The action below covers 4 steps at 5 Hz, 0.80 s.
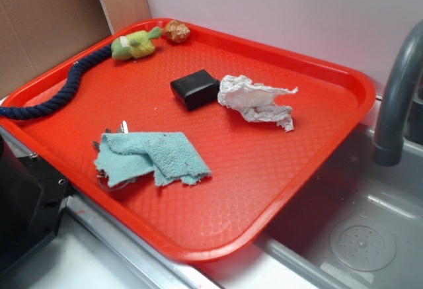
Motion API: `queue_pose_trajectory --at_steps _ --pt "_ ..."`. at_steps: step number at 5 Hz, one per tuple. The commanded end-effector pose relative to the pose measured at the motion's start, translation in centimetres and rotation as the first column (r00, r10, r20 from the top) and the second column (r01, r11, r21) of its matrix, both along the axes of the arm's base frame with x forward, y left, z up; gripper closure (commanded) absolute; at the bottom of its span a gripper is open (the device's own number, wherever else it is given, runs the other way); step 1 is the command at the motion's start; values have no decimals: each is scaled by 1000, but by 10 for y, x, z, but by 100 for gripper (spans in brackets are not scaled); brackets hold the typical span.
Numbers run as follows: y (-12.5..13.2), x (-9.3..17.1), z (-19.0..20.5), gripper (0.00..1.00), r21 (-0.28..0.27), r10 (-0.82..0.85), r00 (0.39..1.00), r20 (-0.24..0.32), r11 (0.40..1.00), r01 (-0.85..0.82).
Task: Grab the white paper.
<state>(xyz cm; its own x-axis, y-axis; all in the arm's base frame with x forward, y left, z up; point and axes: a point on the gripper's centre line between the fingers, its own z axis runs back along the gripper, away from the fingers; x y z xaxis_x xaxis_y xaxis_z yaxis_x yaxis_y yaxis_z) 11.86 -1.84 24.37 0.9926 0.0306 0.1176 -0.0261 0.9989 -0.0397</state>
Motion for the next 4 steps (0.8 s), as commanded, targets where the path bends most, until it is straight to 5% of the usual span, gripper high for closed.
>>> queue_pose_trajectory --at_steps 1,2,3,4 --pt "0 0 0 0 0 0 1000 0 1000 0" --pt "-9 50 -32 0 80 -247 969 -6 966 247" --pt "-32 101 -52 0 35 -431 884 182 901 433" --pt "-51 128 -79 0 118 -618 762 196 786 607"
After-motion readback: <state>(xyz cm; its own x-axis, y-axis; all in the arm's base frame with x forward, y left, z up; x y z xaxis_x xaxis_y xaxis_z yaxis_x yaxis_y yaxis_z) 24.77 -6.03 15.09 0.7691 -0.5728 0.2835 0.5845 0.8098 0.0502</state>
